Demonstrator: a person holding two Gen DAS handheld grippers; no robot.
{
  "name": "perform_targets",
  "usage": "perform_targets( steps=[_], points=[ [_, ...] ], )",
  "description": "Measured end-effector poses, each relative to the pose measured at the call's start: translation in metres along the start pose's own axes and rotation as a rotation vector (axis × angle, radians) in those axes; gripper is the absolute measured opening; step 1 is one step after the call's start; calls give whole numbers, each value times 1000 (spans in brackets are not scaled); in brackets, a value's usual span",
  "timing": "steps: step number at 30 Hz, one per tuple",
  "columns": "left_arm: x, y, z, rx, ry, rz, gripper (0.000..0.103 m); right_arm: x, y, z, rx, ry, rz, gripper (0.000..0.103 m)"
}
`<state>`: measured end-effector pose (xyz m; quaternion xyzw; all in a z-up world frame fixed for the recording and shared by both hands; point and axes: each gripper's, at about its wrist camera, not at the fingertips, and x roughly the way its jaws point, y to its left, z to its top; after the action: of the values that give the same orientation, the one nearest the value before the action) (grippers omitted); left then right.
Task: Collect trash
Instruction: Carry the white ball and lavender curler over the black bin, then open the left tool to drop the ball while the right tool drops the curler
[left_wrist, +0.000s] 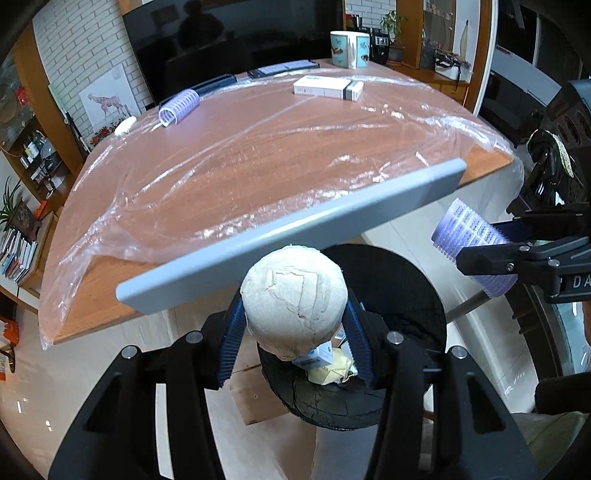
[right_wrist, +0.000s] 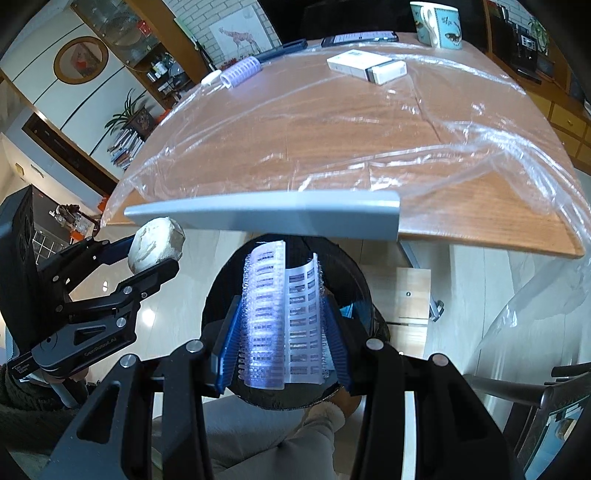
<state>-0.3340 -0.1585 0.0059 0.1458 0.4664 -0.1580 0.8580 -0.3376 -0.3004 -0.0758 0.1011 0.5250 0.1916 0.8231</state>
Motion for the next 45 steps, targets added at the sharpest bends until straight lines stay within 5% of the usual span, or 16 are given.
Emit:
perform_targets(
  steps=[45],
  points=[
    [78,-16,-29,89,207,-21,52,88,-6,-13,3,191,-66,43]
  ],
)
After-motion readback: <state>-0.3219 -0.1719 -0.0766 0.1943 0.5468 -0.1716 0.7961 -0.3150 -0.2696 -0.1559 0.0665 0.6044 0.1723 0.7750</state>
